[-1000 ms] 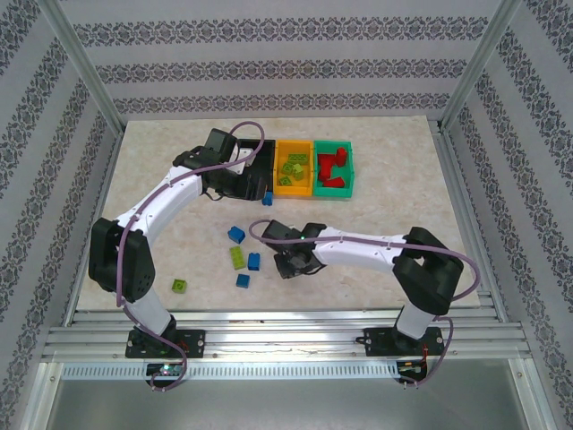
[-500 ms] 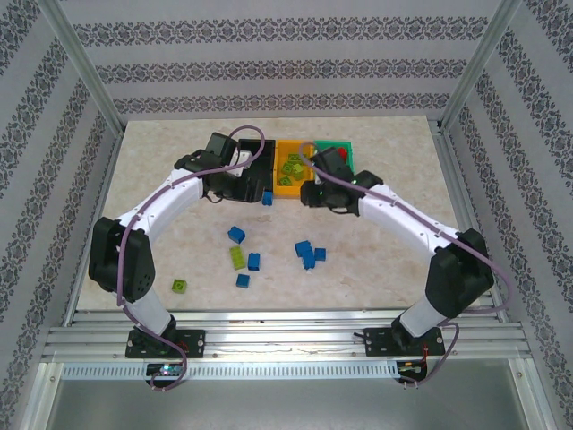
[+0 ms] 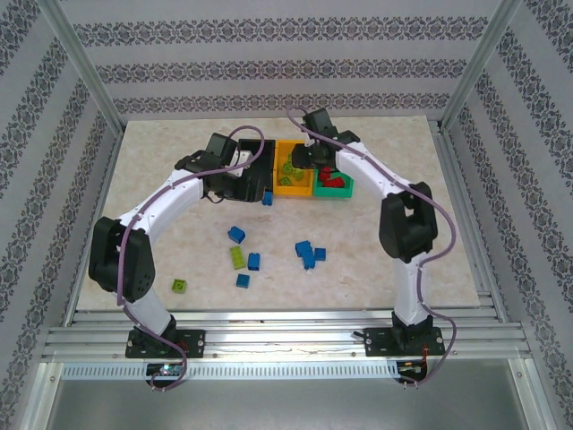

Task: Sort the legos into containers by color
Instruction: Place the lego in the container.

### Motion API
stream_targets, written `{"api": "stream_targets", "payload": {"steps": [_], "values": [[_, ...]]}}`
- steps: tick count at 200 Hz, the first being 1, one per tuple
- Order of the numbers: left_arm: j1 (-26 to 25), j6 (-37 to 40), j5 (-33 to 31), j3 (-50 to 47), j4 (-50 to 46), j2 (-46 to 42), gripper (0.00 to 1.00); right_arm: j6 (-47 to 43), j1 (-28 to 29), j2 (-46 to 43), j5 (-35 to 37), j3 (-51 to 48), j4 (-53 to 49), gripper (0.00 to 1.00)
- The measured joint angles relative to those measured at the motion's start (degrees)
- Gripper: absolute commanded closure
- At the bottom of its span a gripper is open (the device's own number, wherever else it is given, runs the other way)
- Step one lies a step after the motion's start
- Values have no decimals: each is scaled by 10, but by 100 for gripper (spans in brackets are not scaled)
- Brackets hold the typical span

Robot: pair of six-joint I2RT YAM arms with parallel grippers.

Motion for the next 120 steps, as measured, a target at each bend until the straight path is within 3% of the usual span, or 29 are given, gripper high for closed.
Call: {"api": "stream_targets", "payload": {"steps": [29,63,120], "values": [[0,0,-2,0,0,0,30,-17,-3,40,-9,40,-28,52],[0,0,-4,0,0,0,30,-22,-3,37,-13,38,-41,51],[0,0,-7,0,0,-3,30,-22,25,-50,-13,-64,-33,51]]}}
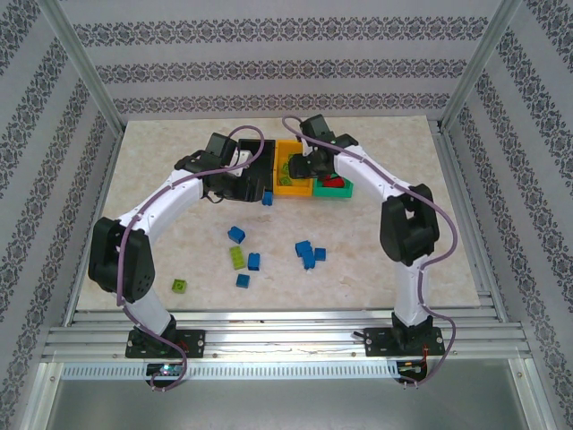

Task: Sort the legos into containers by color
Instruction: Place the lego in the container, then pick up the lego from the bottom-center of the table.

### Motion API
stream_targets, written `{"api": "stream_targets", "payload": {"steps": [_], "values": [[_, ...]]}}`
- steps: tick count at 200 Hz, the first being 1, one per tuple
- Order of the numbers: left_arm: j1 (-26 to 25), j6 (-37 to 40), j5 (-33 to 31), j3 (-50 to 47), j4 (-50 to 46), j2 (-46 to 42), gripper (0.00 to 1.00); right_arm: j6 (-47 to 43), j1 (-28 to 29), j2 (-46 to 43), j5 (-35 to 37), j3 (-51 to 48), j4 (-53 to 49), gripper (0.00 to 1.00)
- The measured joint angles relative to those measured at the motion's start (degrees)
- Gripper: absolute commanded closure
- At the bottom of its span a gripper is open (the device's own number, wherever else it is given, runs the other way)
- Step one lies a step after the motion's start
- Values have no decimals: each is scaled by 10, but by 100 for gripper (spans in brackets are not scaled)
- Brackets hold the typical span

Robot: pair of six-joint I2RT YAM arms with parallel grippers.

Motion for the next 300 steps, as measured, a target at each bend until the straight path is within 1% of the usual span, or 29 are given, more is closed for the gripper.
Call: {"api": "stream_targets", "payload": {"steps": [28,49,83,112,143,175,211,249,271,300], "values": [[2,0,-2,0,0,-7,30,0,45,-61,0,-71,16,51],[7,0,-2,0,0,-8,30,3,78,-89,-1,-120,33,51],[21,-2,-2,0,0,-8,30,20,133,-108,-3,-189,60,51],[43,-7,1,0,0,-8,30,34,187,-109,-3,-217,81,51],[60,-13,1,0,0,-8,30,52,235,-108,-8,-220,111,51],[84,-24,19,-1,3,-8,30,68,259,-90,-15,-218,140,51],[131,-52,64,-12,26,-3,30,76,287,-32,-11,-182,132,51],[173,-90,123,-27,52,16,30,76,311,4,0,-144,119,51],[183,-105,146,-33,63,24,30,76,319,22,2,-121,105,51],[184,-114,162,-34,70,25,30,76,329,52,14,-88,82,51]]}}
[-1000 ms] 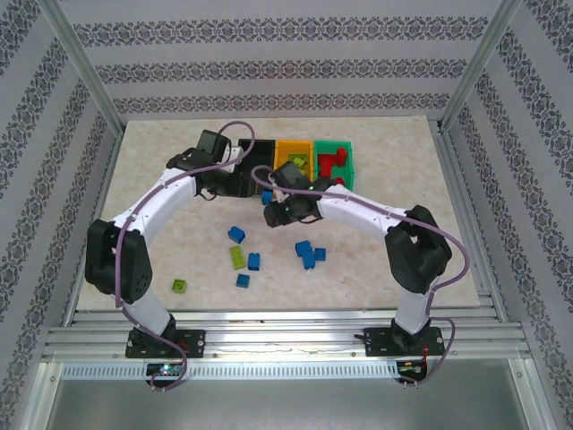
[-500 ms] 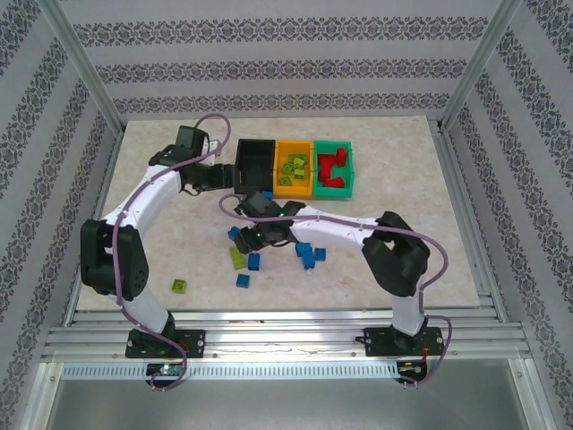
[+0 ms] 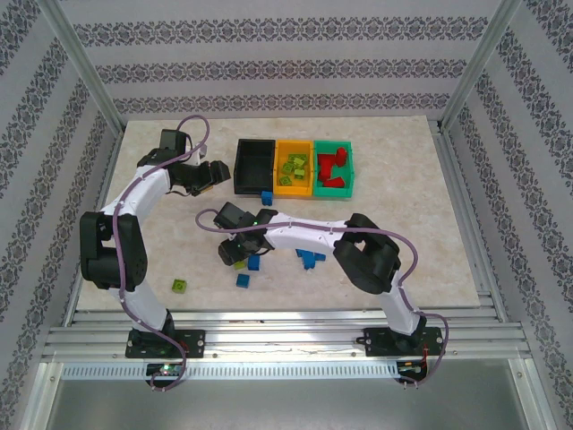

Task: Sort the legos into containers by color
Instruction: Pick up the lego from the bottom-center of the table.

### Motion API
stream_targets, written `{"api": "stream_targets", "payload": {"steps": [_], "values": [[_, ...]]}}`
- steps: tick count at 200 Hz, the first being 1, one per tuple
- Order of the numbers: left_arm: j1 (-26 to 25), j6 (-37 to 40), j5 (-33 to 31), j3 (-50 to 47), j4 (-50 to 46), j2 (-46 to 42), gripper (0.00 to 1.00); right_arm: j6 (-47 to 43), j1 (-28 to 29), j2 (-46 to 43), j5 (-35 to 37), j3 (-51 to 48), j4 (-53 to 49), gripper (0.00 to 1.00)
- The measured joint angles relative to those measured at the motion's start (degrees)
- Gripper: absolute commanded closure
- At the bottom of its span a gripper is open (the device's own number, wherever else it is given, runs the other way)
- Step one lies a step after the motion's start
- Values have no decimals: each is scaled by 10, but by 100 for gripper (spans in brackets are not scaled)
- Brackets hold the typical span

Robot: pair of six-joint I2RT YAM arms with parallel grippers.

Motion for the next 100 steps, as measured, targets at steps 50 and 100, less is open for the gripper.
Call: {"api": "stream_targets", "payload": {"steps": [50,100], "values": [[0,-7,7,-3,11,0,30,-6,20,35,40,50,-51,51],[0,-9,11,-4,19,0,30,-14,24,43,66,66,-83,51]]}}
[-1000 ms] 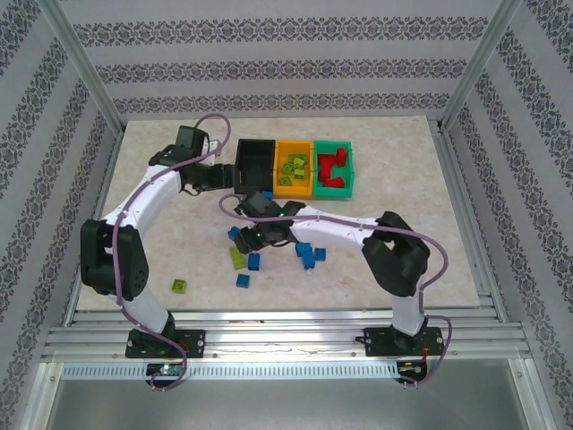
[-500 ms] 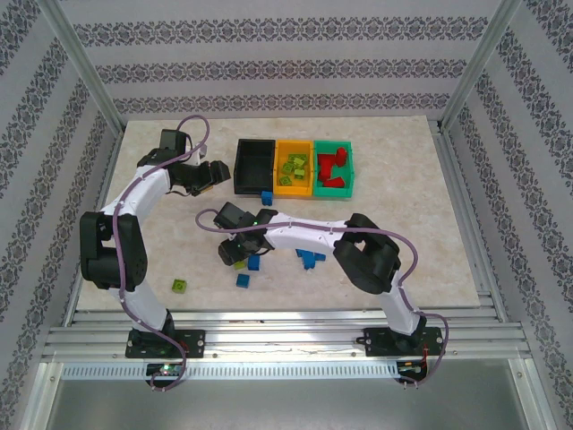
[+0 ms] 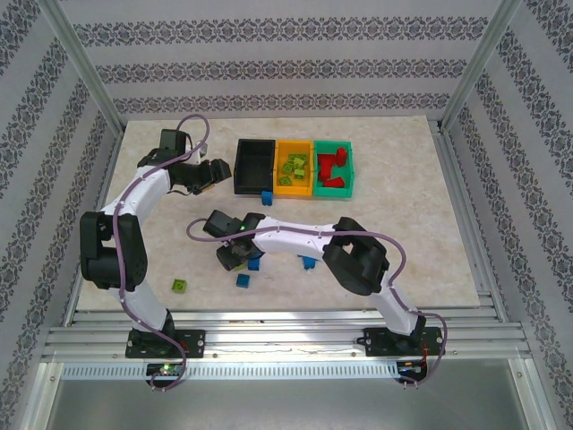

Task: Sort the legos into containers by color
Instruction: Pick up the lego from the bottom-center of the table, then place the lego in the container.

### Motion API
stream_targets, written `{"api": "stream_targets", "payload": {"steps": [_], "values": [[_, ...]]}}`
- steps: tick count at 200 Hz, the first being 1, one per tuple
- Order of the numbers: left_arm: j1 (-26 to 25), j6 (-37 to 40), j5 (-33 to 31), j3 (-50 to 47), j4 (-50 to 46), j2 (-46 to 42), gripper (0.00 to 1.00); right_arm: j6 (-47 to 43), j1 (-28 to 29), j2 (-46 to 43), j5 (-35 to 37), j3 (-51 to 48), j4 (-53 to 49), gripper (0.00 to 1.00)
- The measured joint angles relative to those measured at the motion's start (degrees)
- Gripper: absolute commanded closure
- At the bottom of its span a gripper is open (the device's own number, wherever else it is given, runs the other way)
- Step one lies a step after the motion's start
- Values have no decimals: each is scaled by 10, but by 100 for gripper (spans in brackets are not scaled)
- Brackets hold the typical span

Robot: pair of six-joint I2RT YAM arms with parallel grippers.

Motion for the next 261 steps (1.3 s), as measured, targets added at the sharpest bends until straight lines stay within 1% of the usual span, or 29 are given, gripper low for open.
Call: {"api": "stream_targets", "payload": {"steps": [39,76,94,108,119,176,196,224,261], "values": [[0,0,5,-3,3,0,30,-2,10,8,34,9,-32,50],[0,-2,11,-4,5,0,30,-2,13,18,37,9,-37,50],[0,-3,12,-4,5,0,30,-1,13,20,37,13,-36,54],[0,-3,12,-4,5,0,30,1,13,21,36,13,-36,62],[0,-3,12,-4,5,0,30,0,13,21,35,13,-35,65],[0,-3,12,-6,6,0,30,1,13,14,32,4,-13,68],[0,-3,12,-6,7,0,30,1,5,-18,26,-31,12,68],[0,-3,13,-6,10,0,30,1,-28,-98,20,-65,41,67],[0,-4,14,-6,13,0,30,-2,-117,-187,14,-89,101,67]]}}
